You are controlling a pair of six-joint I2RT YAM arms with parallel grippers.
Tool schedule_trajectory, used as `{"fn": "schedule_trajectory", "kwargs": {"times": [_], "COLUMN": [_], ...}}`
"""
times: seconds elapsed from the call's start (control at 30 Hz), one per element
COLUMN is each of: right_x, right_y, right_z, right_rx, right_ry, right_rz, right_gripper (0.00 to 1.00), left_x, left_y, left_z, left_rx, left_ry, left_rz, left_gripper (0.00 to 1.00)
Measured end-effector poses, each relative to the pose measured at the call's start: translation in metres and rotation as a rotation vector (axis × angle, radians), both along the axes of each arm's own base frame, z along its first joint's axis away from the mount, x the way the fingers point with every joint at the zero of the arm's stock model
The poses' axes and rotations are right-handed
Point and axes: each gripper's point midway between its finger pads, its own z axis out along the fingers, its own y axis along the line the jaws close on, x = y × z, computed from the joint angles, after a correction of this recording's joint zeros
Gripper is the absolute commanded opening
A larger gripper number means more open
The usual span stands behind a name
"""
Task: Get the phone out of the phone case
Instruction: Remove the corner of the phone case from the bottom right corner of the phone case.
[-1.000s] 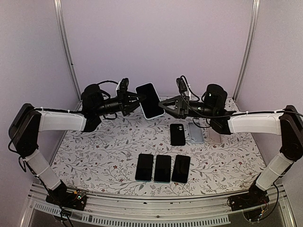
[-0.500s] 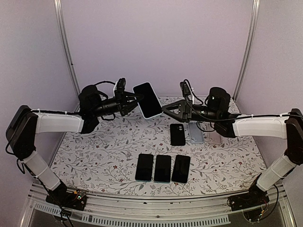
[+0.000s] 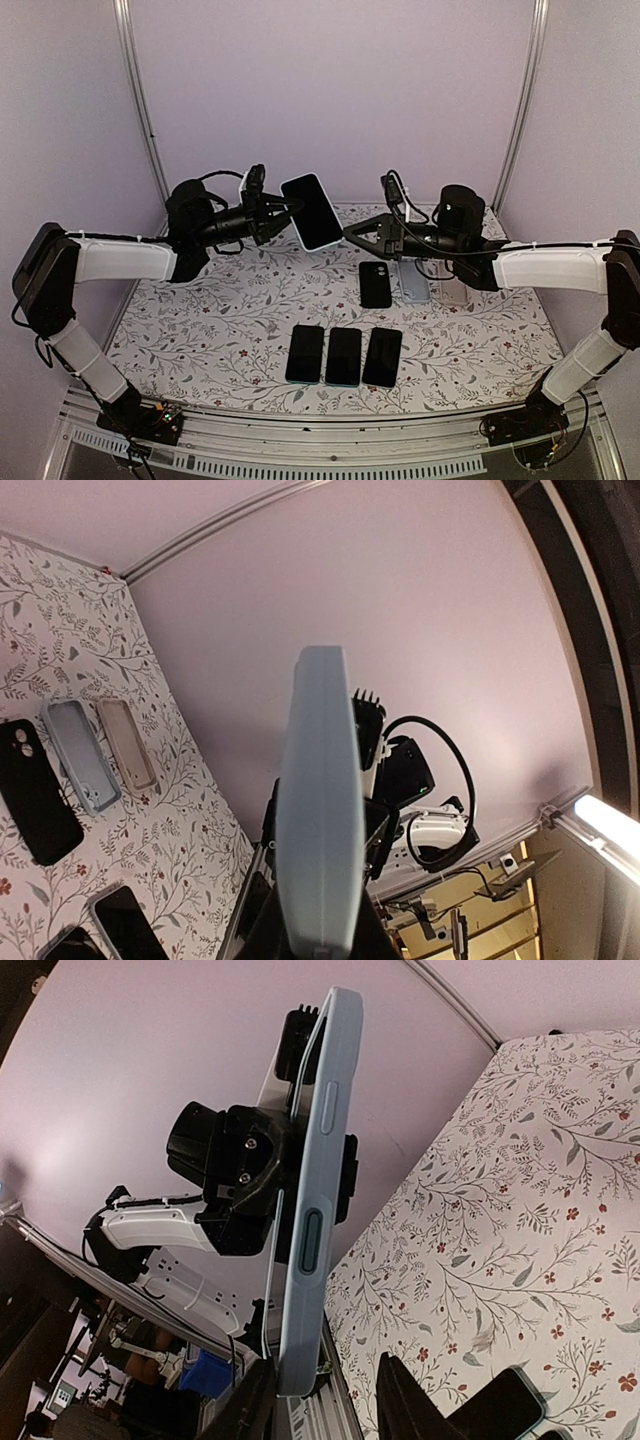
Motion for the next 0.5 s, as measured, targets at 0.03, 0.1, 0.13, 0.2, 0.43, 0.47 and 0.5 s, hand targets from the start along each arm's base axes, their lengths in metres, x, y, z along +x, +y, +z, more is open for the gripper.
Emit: {"fn": "schedule_trajectory", "kwargs": {"times": [0.03,0.1,0.13,0.2,0.43,0.47,0.5], "right_x": [0.0001,0.0003,0.0008,0.0016,0.0038,0.0039,0.0041], "right_y": [0.0000,-0.0001,-0.0003,-0.0007,-0.0020,-0.0021,-0.0022], "right_z": [-0.0002,-0.0008,-0.0011,-0.0020,-0.0037,-0.0030,-0.0025], "right_rx": [-0.001,-0.003,-0.005,-0.009,-0.024,-0.023,-0.023], "right_ry": [-0.001,-0.002,-0.003,-0.004,-0.014,-0.017,-0.020], "right_rz": [0.000,-0.002,-0.004,-0.008,-0.026,-0.027,-0.028], "right_gripper": [0.36,0.35,0.35,0.34,0.33,0.33,0.32], "left_x": [-0.0001,-0.0001,-0.0002,-0.0002,-0.0027,-0.0031,-0.0036], "left_y": [0.0000,0.0000,0.0000,0.0001,0.0017,0.0020,0.0024], "left_z": [0.0000,-0.0002,-0.0001,-0.0002,0.0009,0.0017,0.0028], "left_rx": [0.000,0.000,0.000,0.000,-0.015,-0.019,-0.023], "left_ry": [0.000,0.000,0.000,-0.001,-0.018,-0.023,-0.029], "left_rz": [0.000,0.000,-0.001,0.000,0.000,0.000,0.000], "left_gripper": [0.00,0.00,0.00,0.00,0.00,0.00,0.00]}}
